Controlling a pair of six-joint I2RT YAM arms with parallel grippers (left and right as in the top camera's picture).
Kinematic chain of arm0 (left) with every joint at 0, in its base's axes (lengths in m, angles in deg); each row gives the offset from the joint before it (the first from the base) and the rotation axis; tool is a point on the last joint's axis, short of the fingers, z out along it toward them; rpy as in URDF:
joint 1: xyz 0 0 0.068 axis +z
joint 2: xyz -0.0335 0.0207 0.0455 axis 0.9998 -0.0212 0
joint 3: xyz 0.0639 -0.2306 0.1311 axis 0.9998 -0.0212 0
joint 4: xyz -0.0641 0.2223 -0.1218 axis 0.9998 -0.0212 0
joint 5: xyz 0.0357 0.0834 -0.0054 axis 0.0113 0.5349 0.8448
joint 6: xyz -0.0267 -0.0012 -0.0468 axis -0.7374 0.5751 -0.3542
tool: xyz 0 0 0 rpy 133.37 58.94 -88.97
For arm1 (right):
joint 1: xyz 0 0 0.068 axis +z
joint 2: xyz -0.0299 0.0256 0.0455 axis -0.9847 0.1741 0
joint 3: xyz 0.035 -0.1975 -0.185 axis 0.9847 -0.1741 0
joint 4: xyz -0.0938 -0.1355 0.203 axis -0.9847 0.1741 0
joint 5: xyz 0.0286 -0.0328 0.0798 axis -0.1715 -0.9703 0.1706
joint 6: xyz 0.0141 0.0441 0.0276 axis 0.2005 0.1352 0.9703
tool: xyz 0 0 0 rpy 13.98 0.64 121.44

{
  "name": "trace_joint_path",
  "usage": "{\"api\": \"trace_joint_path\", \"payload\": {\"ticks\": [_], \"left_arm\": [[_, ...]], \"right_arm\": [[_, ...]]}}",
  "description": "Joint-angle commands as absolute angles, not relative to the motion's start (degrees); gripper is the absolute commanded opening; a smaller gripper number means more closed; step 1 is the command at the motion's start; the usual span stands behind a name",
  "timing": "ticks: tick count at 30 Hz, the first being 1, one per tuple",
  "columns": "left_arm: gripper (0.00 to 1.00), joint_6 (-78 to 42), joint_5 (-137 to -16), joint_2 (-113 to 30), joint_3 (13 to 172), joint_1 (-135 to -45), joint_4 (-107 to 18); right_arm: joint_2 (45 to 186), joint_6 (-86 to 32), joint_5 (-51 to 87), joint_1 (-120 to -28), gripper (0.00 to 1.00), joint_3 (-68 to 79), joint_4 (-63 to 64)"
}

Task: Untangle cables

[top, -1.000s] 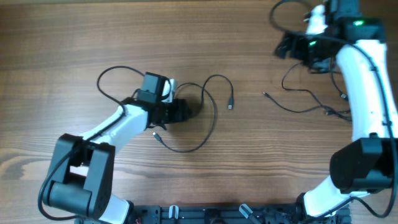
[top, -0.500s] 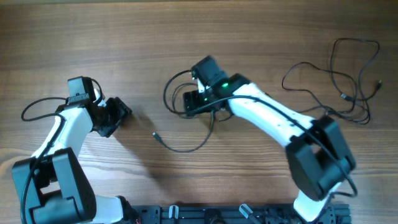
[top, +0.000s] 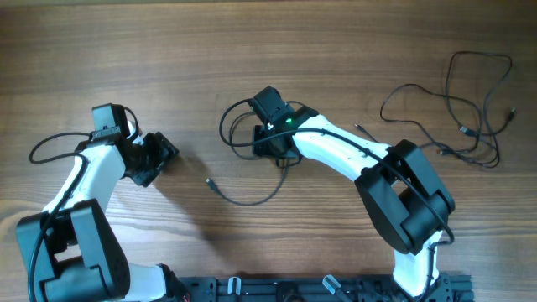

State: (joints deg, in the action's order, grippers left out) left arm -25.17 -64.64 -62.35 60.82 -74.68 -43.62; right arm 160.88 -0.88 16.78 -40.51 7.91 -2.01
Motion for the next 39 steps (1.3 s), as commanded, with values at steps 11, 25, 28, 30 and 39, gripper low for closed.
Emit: {"api": "trace_joint_path", "payload": {"ticks": [11, 25, 28, 30, 39], "left_arm": [[0.70, -25.69, -63.87, -61.52, 60.54, -74.41, -43.83], [0.69, -25.69, -63.87, -61.52, 60.54, -74.41, -44.42], [0.69, -25.72, -63.87, -61.52, 60.54, -74.41, -44.42], [0.69, -25.72, -63.87, -61.52, 60.54, -74.41, -44.42], [0.69, -25.69, -63.90, -61.52, 60.54, -74.41, -44.91]], "right_arm": [[161.27, -2.44, 16.08, -40.69, 0.04, 7.49, -1.13], [126.58, -21.10, 0.58, -72.12, 0.04, 26.90, 9.75], [122.34, -21.08, 0.80, -81.23, 0.04, 26.90, 5.23], [122.06, -21.23, 0.80, -86.83, 0.05, 26.88, 4.68], [132.51, -21.01, 0.78, -92.01, 0.04, 26.18, 17.47]]}}
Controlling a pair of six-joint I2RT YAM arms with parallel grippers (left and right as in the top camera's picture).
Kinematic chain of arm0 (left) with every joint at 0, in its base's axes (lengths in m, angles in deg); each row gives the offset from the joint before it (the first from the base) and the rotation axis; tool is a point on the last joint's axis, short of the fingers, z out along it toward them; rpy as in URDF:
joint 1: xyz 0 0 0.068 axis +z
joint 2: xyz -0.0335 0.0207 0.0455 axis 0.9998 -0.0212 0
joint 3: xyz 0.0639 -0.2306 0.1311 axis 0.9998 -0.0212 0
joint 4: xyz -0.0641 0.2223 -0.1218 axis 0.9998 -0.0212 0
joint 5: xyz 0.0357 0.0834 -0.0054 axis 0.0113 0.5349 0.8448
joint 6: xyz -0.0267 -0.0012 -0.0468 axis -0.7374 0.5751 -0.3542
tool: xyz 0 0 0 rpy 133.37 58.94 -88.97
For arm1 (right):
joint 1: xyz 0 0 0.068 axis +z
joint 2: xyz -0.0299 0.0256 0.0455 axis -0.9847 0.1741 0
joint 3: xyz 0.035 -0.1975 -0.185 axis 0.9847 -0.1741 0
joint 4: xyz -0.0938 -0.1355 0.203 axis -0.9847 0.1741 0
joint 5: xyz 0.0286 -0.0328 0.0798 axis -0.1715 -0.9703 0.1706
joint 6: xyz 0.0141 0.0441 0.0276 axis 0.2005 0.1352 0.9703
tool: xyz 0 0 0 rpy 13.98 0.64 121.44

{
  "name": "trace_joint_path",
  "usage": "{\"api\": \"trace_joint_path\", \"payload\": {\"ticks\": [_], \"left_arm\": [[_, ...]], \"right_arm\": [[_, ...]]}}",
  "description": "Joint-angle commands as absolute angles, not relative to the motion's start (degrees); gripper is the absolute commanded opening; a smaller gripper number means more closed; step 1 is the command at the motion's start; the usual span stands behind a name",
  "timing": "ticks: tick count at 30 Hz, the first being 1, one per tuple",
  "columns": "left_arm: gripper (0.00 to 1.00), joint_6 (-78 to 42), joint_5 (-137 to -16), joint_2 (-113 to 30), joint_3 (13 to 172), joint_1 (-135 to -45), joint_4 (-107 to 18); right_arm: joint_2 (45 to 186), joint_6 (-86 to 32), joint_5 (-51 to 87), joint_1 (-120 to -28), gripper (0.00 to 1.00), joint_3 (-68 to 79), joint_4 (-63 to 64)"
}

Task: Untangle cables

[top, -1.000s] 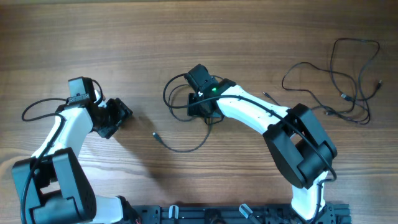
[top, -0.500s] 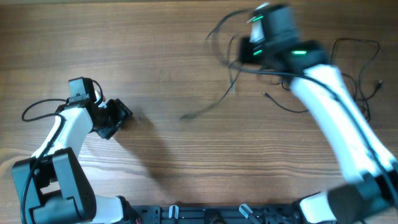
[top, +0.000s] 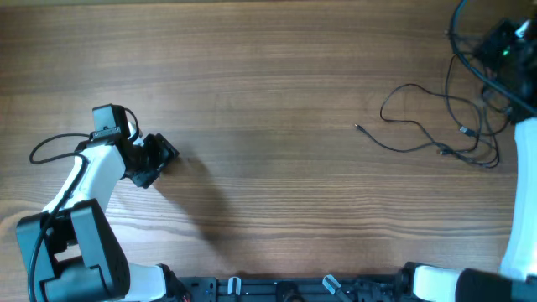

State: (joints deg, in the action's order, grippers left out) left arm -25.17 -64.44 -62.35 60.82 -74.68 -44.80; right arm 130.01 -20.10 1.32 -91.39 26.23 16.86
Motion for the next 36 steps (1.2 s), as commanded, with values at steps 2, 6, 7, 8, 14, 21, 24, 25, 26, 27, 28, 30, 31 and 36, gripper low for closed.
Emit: {"api": "trace_joint_path", "payload": {"ticks": [2, 6, 7, 8, 14, 21, 24, 25, 26, 27, 28, 30, 31, 36], "left_arm": [[0.69, -25.72, -63.90, -61.52, 60.54, -74.41, -44.93], [0.69, -25.72, -63.90, -61.52, 60.54, -74.41, -44.93], [0.69, -25.72, -63.90, -61.52, 60.54, -74.41, -44.93], [0.69, -25.72, -63.90, -61.52, 60.54, -74.41, -44.93], [0.69, -25.72, -63.92, -61.52, 60.54, -74.44, -44.95], [0.71, -25.45, -64.12, -61.52, 60.54, -82.44, -39.90], [0.73, -22.28, -63.98, -61.52, 60.54, -91.24, -33.43], [0.75, -22.22, -62.94, -61.52, 60.54, -94.79, -31.33], [0.77, -22.22, -60.86, -61.52, 60.54, -98.39, -29.71], [0.79, -22.20, -59.72, -61.52, 60.54, -100.01, -29.23], [0.79, -20.01, -56.29, -61.52, 60.54, -104.32, -28.45], [0.81, -16.45, -51.13, -61.52, 60.54, -108.40, -29.21], [0.83, -15.60, -48.53, -61.52, 60.54, -109.47, -30.11], [0.91, -16.58, -42.89, -61.52, 60.56, -108.71, -40.12]], "right_arm": [[133.55, -20.99, 0.76, -92.71, 0.04, 26.18, 17.53], [133.64, -16.23, -2.24, -97.40, 0.05, 26.18, 16.55], [133.64, -16.10, -2.22, -98.56, 0.06, 26.18, 16.24], [133.75, -14.85, -2.22, -100.25, 0.24, 26.18, 15.98], [134.80, -13.78, -0.47, -103.52, 0.61, 25.46, 18.19], [140.83, -17.80, 24.38, -102.37, 0.72, 24.04, 25.75], [144.46, -23.13, 31.75, -98.91, 0.78, 24.04, 26.91], [145.47, -24.56, 32.62, -97.10, 0.80, 24.02, 26.93], [146.49, -26.06, 32.62, -94.52, 0.81, 24.02, 26.91], [147.26, -27.72, 32.60, -92.38, 0.82, 24.04, 26.74], [148.15, -30.39, 31.86, -88.47, 0.84, 24.04, 26.56], [149.20, -32.69, 27.22, -83.15, 0.87, 24.04, 26.47], [149.86, -34.00, 24.54, -80.95, 0.88, 24.04, 26.52], [153.47, -34.72, 17.72, -71.40, 0.90, 23.65, 28.94]]}}
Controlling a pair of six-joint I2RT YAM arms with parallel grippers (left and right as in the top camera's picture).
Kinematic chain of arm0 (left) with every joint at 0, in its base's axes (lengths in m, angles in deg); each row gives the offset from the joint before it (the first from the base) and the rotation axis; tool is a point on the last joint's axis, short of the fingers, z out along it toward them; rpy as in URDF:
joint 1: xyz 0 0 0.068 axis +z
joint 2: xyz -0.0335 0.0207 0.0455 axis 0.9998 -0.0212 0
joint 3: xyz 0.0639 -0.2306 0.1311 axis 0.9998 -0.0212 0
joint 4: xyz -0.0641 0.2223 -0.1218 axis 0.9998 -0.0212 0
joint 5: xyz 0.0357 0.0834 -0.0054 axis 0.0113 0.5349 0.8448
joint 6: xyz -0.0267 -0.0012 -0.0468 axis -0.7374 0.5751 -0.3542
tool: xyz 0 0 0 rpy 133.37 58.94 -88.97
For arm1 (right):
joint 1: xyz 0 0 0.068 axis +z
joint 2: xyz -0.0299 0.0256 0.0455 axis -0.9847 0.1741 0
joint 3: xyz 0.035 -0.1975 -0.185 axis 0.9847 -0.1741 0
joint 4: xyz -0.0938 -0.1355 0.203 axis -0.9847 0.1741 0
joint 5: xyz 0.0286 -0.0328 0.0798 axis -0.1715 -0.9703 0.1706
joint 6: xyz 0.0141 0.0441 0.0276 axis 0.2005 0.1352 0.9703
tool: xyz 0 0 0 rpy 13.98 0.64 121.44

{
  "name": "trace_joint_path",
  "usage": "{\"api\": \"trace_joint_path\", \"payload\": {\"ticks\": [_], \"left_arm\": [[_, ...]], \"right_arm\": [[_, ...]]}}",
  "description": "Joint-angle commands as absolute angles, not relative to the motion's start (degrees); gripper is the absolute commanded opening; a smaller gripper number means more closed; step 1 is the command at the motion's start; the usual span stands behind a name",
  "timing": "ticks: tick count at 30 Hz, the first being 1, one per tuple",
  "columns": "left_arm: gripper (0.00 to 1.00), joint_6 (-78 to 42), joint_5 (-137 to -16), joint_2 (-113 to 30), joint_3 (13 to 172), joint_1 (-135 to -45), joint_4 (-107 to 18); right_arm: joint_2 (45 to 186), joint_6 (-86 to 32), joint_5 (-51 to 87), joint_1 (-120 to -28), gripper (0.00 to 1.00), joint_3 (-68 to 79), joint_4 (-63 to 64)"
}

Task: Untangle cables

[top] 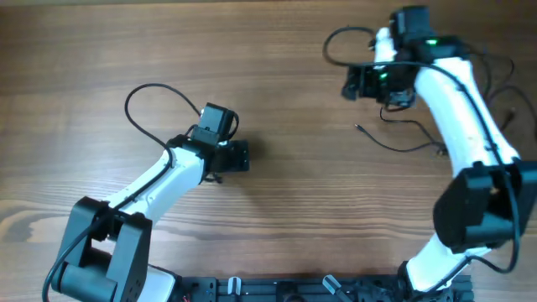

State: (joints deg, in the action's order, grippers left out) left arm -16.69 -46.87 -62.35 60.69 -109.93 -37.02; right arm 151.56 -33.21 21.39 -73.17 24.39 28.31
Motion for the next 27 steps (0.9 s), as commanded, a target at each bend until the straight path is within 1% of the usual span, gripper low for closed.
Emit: {"api": "trace_joint_path", "payload": {"ticks": [1, 4, 5, 6, 7, 9, 11, 14, 15, 16, 18, 21, 23, 27], "left_arm": [[0.88, -20.01, -42.89, -61.52, 60.56, -106.85, -43.73], [0.85, -21.87, -45.17, -61.52, 60.56, -102.28, -49.28], [0.88, -21.89, -46.37, -61.52, 60.56, -100.93, -50.83], [0.95, -21.89, -47.05, -61.52, 60.56, -100.03, -52.56], [1.00, -21.89, -47.70, -61.52, 60.54, -99.68, -53.76], [1.00, -22.55, -48.09, -61.50, 60.54, -99.64, -55.55], [1.00, -22.70, -49.19, -61.37, 60.23, -99.64, -56.45], [1.00, -22.70, -49.58, -58.24, 55.12, -99.64, -55.07], [1.00, -22.77, -49.65, -56.39, 52.82, -99.64, -53.93], [1.00, -22.72, -50.94, -54.29, 51.23, -99.64, -52.14], [1.00, -24.69, -51.94, -47.97, 48.12, -99.64, -50.09], [1.00, -25.74, -51.96, -34.22, 43.66, -99.70, -45.98], [1.00, -25.72, -51.92, -26.68, 41.37, -99.81, -44.51], [0.99, -25.74, -51.29, -5.53, 35.62, -99.79, -44.38]], "right_arm": [[153.51, -34.33, 17.72, -70.54, 0.90, 22.58, 29.01], [153.49, -32.64, 17.74, -70.46, 0.92, 18.82, 29.73], [153.31, -32.66, 17.74, -70.46, 0.93, 16.85, 29.64], [153.23, -32.64, 17.78, -70.46, 0.94, 15.01, 29.64], [153.16, -32.66, 17.98, -70.46, 0.94, 13.86, 29.75], [152.48, -32.62, 19.31, -70.46, 0.94, 10.34, 29.14], [149.95, -31.55, 19.99, -70.46, 0.94, 4.65, 25.29], [141.27, -30.04, 20.58, -70.46, 0.95, -6.69, 17.21], [138.69, -29.95, 20.58, -70.46, 0.99, -9.27, 15.26], [134.89, -29.49, 20.56, -70.46, 0.99, -12.59, 12.68], [126.63, -28.07, 20.38, -70.46, 0.99, -18.27, 8.55], [111.70, -27.68, 19.42, -70.46, 1.00, -25.05, 4.64], [104.86, -27.77, 18.35, -70.46, 1.00, -27.30, 4.22], [91.79, -26.83, 15.25, -70.46, 1.00, -30.36, 4.66]]}}
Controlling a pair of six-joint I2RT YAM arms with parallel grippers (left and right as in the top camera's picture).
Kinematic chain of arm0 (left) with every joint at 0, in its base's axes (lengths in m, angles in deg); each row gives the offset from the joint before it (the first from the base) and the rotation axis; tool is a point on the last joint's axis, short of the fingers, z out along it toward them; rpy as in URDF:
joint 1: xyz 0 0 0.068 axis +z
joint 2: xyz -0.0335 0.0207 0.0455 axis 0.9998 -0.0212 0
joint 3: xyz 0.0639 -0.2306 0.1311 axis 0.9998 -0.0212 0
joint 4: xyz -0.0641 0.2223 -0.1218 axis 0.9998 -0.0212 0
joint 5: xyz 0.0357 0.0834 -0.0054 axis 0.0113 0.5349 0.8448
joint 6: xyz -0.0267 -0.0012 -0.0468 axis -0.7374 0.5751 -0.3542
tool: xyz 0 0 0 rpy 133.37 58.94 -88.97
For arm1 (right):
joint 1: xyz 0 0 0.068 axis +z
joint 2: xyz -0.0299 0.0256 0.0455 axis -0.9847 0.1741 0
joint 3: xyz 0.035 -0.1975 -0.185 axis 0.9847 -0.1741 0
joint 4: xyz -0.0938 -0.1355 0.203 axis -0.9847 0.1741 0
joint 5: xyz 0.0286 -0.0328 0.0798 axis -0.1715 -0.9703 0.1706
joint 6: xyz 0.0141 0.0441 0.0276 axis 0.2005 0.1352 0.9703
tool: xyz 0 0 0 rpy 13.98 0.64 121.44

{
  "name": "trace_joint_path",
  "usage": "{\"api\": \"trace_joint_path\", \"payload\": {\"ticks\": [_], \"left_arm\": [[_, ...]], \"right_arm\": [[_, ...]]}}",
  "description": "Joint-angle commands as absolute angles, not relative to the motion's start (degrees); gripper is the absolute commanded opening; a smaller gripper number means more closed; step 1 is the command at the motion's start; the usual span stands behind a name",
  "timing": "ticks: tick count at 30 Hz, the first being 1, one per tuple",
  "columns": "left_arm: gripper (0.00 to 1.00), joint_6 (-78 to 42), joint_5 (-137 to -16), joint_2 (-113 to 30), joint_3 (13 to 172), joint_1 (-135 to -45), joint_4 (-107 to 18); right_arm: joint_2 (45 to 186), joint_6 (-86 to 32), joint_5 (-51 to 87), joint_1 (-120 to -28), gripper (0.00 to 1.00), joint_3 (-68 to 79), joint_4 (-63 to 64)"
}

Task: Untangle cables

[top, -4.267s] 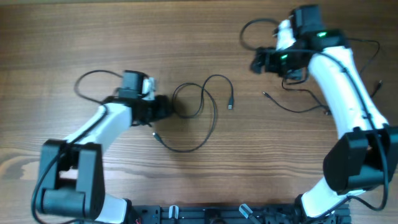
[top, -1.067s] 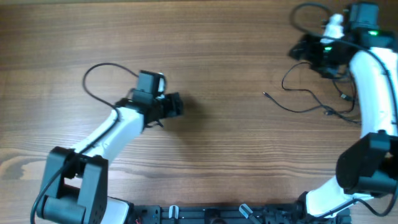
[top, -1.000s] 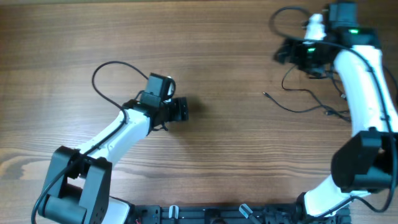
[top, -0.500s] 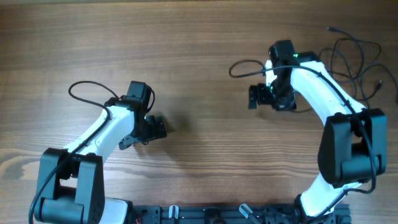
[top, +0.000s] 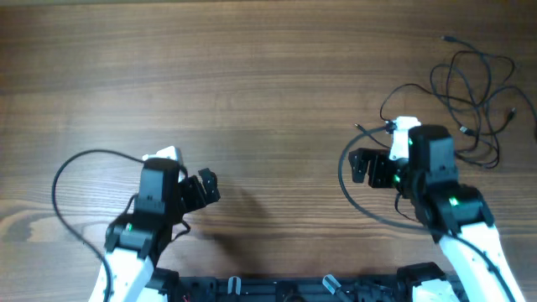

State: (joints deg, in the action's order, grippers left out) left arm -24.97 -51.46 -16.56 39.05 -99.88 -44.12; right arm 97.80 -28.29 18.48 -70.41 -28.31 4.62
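A tangle of thin black cables (top: 471, 92) lies at the table's far right, with one loop reaching up to a plug end (top: 448, 39) and another strand trailing left to a plug tip (top: 359, 127). My right gripper (top: 359, 166) hovers just below that tip, apart from the strand, with nothing visibly in it. My left gripper (top: 210, 186) sits near the front left over bare wood, far from the cables. From overhead the jaws of both are too small to read.
The wooden table (top: 252, 84) fills the view. Each arm trails its own black lead: a wide loop (top: 60, 180) left of the left arm and an arc (top: 348, 191) beside the right arm. A black rail (top: 285, 289) runs along the front edge.
Both arms have drawn back toward the front edge. The left gripper was near the table's middle and the right one high up by the cables. The tangle now shows in full.
My right gripper first stood on a looped cable at the table's centre, the left idle at the left. Then the centre was bare and the right arm was at the far right corner over the tangle. Both arms later reached inward; now they are retracted.
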Motion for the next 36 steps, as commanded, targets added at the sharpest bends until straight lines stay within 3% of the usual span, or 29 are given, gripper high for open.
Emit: {"api": "trace_joint_path", "payload": {"ticks": [1, 8, 18, 36], "left_arm": [[1.00, -25.72, -51.29, -3.34, 35.36, -99.79, -44.45], [1.00, -25.72, -51.31, 0.48, 35.34, -99.79, -44.80], [1.00, -25.72, -51.31, 0.46, 35.34, -99.79, -44.82], [1.00, -25.72, -51.31, 0.46, 35.34, -99.79, -44.80]], "right_arm": [[90.76, -26.98, 15.03, -70.46, 1.00, -30.41, 4.68], [93.25, -27.07, 14.94, -70.46, 1.00, -30.41, 4.62], [108.18, -27.07, 14.94, -70.46, 1.00, -30.41, 4.42], [80.38, -28.36, 12.91, -70.46, 1.00, -30.41, 4.84]]}}
